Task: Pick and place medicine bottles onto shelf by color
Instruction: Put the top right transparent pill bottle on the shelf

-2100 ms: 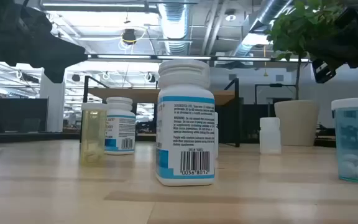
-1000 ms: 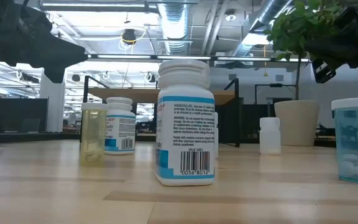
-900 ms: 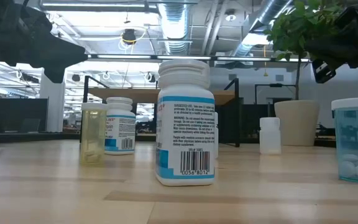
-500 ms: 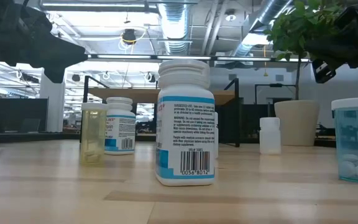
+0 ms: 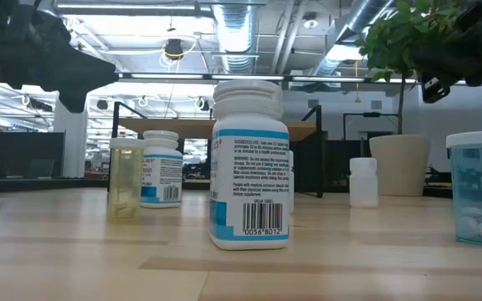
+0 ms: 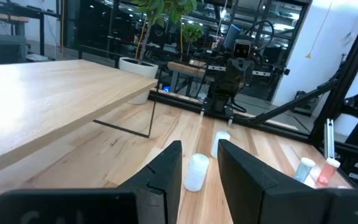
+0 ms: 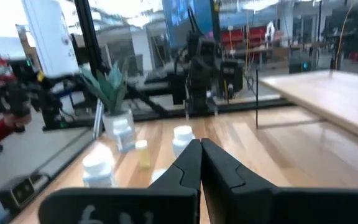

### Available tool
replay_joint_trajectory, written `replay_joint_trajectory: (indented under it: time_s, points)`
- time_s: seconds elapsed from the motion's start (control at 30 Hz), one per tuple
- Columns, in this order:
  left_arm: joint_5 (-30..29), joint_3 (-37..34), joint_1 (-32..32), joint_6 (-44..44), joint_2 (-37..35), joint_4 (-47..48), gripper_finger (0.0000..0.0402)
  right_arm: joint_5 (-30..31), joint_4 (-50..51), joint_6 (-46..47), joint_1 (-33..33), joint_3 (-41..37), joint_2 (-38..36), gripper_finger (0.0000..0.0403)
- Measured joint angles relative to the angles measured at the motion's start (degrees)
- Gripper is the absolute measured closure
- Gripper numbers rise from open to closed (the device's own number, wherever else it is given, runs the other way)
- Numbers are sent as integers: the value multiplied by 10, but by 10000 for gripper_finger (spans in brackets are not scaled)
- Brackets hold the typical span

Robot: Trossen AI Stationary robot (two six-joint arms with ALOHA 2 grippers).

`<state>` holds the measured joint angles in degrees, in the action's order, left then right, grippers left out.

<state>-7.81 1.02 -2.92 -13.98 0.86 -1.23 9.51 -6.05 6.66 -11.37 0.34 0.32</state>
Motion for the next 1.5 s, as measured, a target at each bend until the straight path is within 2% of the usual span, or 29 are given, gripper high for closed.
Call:
replay_joint_trajectory:
  time_s: [0.2, 0.4, 0.57, 0.67, 0.77, 0.87, 1.03, 1.13, 1.27, 1.37, 1.5]
  points:
    - [-4, 0, 0, -35, 0, -1, 310, 19, -19, -106, 18, 5, 1, 376]
    - [-4, 0, 0, -52, 0, -1, 310, 39, -48, -115, 38, 8, 0, 375]
    - [-3, -1, 0, -14, 0, -8, 310, 41, -104, -162, 50, 9, 0, 375]
    - [-4, -1, 0, 10, 0, -55, 310, 42, -130, -162, 60, 9, 0, 369]
    - [4, -1, 0, 47, 0, -97, 308, 41, -125, -155, 68, 10, 0, 340]
    - [26, -1, 0, 81, 0, -114, 291, 41, -125, -128, 76, 10, 2, 296]
    - [32, -1, 0, 75, 0, -112, 241, 41, -136, -78, 83, 11, 6, 217]
    - [33, -1, 0, 68, 0, -112, 208, 41, -133, -39, 85, 11, 7, 186]
    - [41, -1, 0, 60, 0, -116, 182, 30, -136, 43, 85, 11, 9, 169]
    - [59, -1, 0, 50, 0, -118, 178, -20, -142, 47, 85, 14, 9, 170]
    - [62, -1, 0, 38, 0, -120, 181, -49, -131, 18, 81, 54, 30, 179]
